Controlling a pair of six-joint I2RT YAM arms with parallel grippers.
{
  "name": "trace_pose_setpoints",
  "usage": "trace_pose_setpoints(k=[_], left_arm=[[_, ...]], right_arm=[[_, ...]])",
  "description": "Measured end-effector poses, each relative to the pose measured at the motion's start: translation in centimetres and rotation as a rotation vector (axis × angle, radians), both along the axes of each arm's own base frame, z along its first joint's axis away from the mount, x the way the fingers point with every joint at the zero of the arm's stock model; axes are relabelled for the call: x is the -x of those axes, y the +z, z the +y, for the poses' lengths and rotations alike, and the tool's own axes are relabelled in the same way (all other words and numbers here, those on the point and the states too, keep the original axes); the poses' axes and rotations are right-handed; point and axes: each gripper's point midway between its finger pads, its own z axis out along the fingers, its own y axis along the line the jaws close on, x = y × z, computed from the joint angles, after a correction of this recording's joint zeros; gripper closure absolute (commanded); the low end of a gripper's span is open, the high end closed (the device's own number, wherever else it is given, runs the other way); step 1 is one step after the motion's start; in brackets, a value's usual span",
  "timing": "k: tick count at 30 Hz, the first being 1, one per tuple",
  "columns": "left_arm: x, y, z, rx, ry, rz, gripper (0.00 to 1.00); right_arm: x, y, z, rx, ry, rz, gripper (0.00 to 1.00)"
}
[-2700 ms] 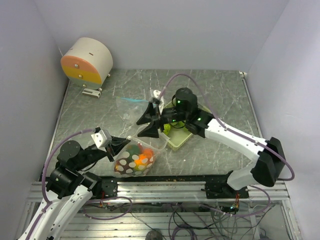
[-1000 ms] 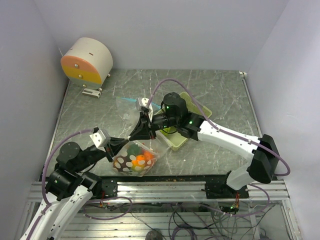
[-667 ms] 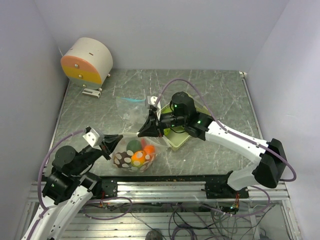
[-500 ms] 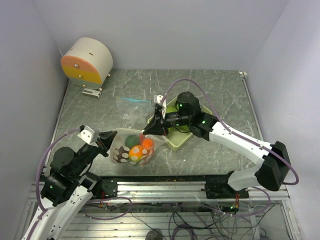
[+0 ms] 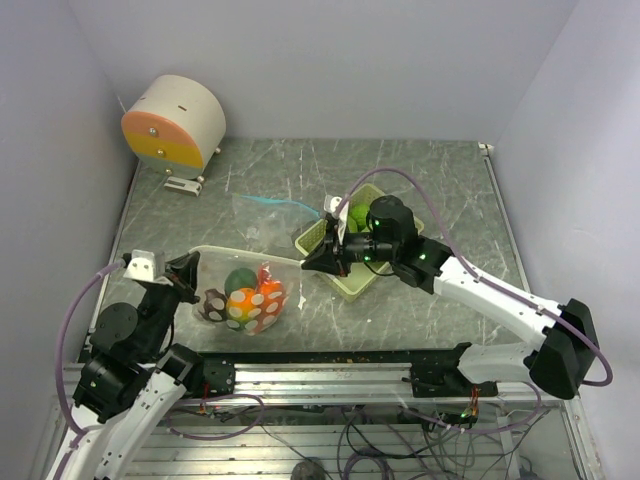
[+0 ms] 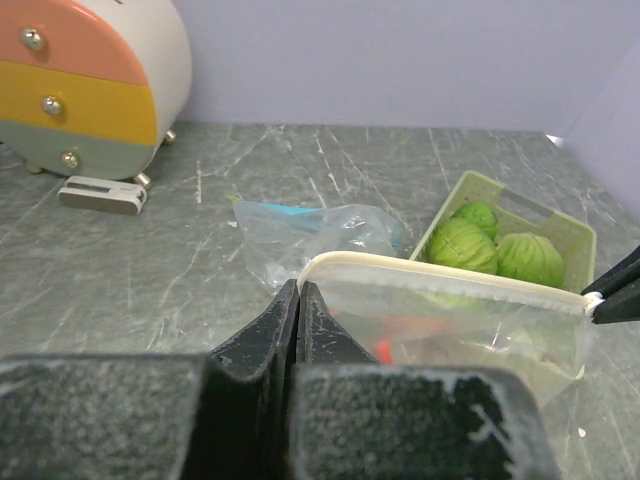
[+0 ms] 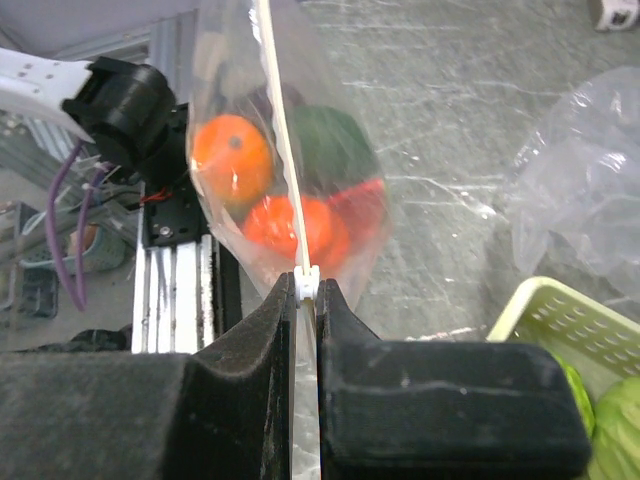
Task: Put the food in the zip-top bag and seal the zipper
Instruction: Zip the zipper food storage bag at the center of the board, then place the zipper food storage bag at the center of the board.
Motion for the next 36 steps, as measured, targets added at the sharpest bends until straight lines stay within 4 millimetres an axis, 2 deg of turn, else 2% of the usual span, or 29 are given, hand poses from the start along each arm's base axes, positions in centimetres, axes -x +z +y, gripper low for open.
trace_pose_setpoints(k=[7, 11, 13, 16, 20, 21, 26, 27, 28, 31, 32, 36], left_arm=[[-0.1, -0.4, 1.0, 0.003, 0.056, 0.019, 0.93], [0.0, -0.3, 1.4, 0.002, 0.076, 0.024, 0.93], [0.0, -0.3, 1.6, 0.003, 0.083, 0.024, 0.93], [0.0, -0.3, 1.8, 0.002, 0.093, 0.025, 0.93], [0.0, 0.0, 2.7, 0.008, 0.143, 0.019, 0.93], [0.0, 0.2, 2.9, 0.010, 0.154, 0.017, 0.93], [0.1, 0.9, 5.2, 0.042, 0.277, 0.006, 0.92], [0.1, 1.0, 5.9, 0.057, 0.318, 0.006, 0.89], [0.1, 1.1, 6.4, 0.072, 0.351, 0.006, 0.78], [-0.3, 1.3, 7.4, 0.103, 0.431, 0.015, 0.05], [-0.5, 1.3, 7.4, 0.114, 0.444, 0.019, 0.00], [-2.2, 1.0, 6.4, 0.119, 0.444, 0.056, 0.00]], right_arm=[[-2.2, -1.4, -0.3, 0.065, -0.121, 0.019, 1.00], [-4.0, -1.4, 0.0, 0.093, -0.189, 0.016, 1.00], [-4.5, -1.4, 0.0, 0.097, -0.207, 0.012, 0.88], [-4.7, -1.4, 0.0, 0.099, -0.223, 0.014, 0.59], [-6.0, -1.1, -0.6, 0.103, -0.302, 0.010, 0.06], [-6.4, -0.9, -0.7, 0.098, -0.326, 0.013, 0.01], [-10.3, 2.8, -0.2, 0.042, -0.458, 0.006, 0.00], [-11.7, 3.5, 0.1, 0.031, -0.490, 0.008, 0.00], [-12.5, 3.8, 0.5, 0.026, -0.511, 0.013, 0.00], [-15.6, 2.7, 1.7, 0.052, -0.567, 0.046, 0.00], [-16.6, 1.7, 2.3, 0.077, -0.579, 0.062, 0.00], [-18.8, -3.1, 4.1, 0.173, -0.589, 0.116, 0.00]])
